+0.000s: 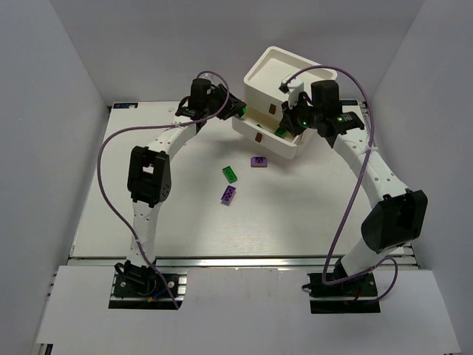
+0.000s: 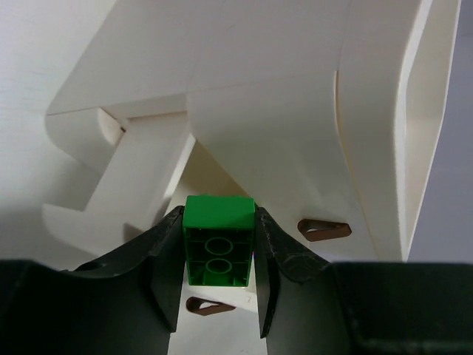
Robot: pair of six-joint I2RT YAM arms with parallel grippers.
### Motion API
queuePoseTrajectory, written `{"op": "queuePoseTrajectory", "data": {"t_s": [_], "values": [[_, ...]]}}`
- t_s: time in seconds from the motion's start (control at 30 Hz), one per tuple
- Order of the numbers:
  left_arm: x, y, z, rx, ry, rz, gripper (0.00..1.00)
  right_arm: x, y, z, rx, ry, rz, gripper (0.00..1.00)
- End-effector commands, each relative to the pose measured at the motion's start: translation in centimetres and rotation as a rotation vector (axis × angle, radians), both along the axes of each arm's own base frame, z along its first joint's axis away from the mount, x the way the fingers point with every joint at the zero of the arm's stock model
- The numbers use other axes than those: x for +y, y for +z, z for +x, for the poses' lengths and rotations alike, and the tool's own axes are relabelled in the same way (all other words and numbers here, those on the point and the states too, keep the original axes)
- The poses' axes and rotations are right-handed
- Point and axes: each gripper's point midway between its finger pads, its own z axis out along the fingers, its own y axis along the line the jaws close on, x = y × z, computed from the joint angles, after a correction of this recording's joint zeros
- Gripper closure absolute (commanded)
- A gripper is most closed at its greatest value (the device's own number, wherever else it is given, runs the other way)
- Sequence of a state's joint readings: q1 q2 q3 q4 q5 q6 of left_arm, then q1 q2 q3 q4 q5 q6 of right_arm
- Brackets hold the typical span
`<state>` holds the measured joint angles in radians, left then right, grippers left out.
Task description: Sort the legos into containers by color
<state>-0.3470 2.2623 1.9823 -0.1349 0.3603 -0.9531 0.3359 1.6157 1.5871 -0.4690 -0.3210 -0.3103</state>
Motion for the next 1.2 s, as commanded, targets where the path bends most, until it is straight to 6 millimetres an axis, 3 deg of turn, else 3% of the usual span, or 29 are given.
{"op": "queuePoseTrajectory", "data": {"t_s": [0.0,0.07,0.1,0.2,0.23,0.3,0.33,0.47,0.63,0.73,0.77,0.8,0.83,0.87,0.9,0.93,0.97,1.0,1.03,1.1,1.13,1.17], "values": [[-2.1,7.0,-0.3,-0.125,-0.047,-0.11,0.96,0.1,2.1,-0.2,-0.047,-0.001,0.04,1.0],[-2.8,6.3,-0.4,-0.114,-0.053,-0.107,0.9,0.1,2.0,-0.1,-0.046,-0.004,0.039,1.0],[-3.4,5.8,-0.8,-0.102,-0.066,-0.105,0.8,0.1,1.8,-0.1,-0.04,-0.004,0.037,1.0],[-3.9,5.1,-1.2,-0.087,-0.072,-0.098,0.62,0.1,1.5,-0.1,-0.032,0.0,0.036,0.99],[-3.8,4.8,-1.2,-0.08,-0.072,-0.095,0.51,0.3,1.4,-0.2,-0.031,0.009,0.035,0.87],[-3.9,4.8,-1.2,-0.082,-0.071,-0.099,0.42,0.5,1.3,-0.4,-0.029,0.026,0.03,0.74],[-3.9,5.0,-1.2,-0.088,-0.071,-0.103,0.36,0.7,1.2,-0.5,-0.02,0.041,0.037,0.6],[-4.0,6.3,-0.7,-0.115,-0.066,-0.116,0.3,1.7,1.1,-1.6,-0.001,0.131,0.046,0.43],[-3.9,8.7,-0.8,-0.156,-0.064,-0.129,0.3,3.1,0.3,-2.7,0.049,0.219,0.076,0.48],[-1.6,12.0,-0.6,-0.212,-0.009,-0.121,0.35,4.4,-0.5,-3.8,0.097,0.31,0.072,0.56],[-0.3,12.0,-0.4,-0.221,0.016,-0.08,0.37,4.8,-0.8,-4.0,0.107,0.334,0.064,0.56],[1.6,12.7,0.0,-0.24,0.071,-0.047,0.5,5.1,-2.4,-4.5,0.157,0.354,0.04,0.58],[3.2,15.3,-0.9,-0.295,0.099,-0.009,0.59,6.4,-3.2,-5.5,0.183,0.391,0.023,0.59],[4.7,13.6,-1.5,-0.246,0.128,0.049,0.67,6.9,-3.8,-5.4,0.198,0.389,0.008,0.6],[6.1,13.5,-2.1,-0.238,0.157,0.084,0.81,6.9,-4.9,-5.1,0.23,0.351,-0.024,0.65],[9.1,16.1,-3.4,-0.285,0.223,0.131,0.86,8.7,-7.1,-6.1,0.292,0.375,-0.067,0.65],[10.9,15.3,-4.5,-0.252,0.253,0.178,0.89,9.2,-8.0,-6.0,0.318,0.355,-0.091,0.66],[12.5,11.7,-5.9,-0.174,0.278,0.238,0.9,9.6,-7.9,-5.3,0.305,0.321,-0.121,0.66],[15.4,13.7,-7.7,-0.211,0.347,0.275,0.88,11.1,-9.9,-5.9,0.359,0.32,-0.15,0.65],[18.4,11.2,-10.4,-0.133,0.408,0.354,0.69,11.8,-11.1,-5.2,0.351,0.284,-0.18,0.55],[19.7,7.6,-12.2,-0.056,0.42,0.409,0.46,12.6,-12.2,-5.6,0.368,0.28,-0.189,0.53],[21.1,8.3,-14.3,-0.058,0.447,0.424,0.4,13.1,-12.6,-5.0,0.345,0.268,-0.181,0.49]]}}
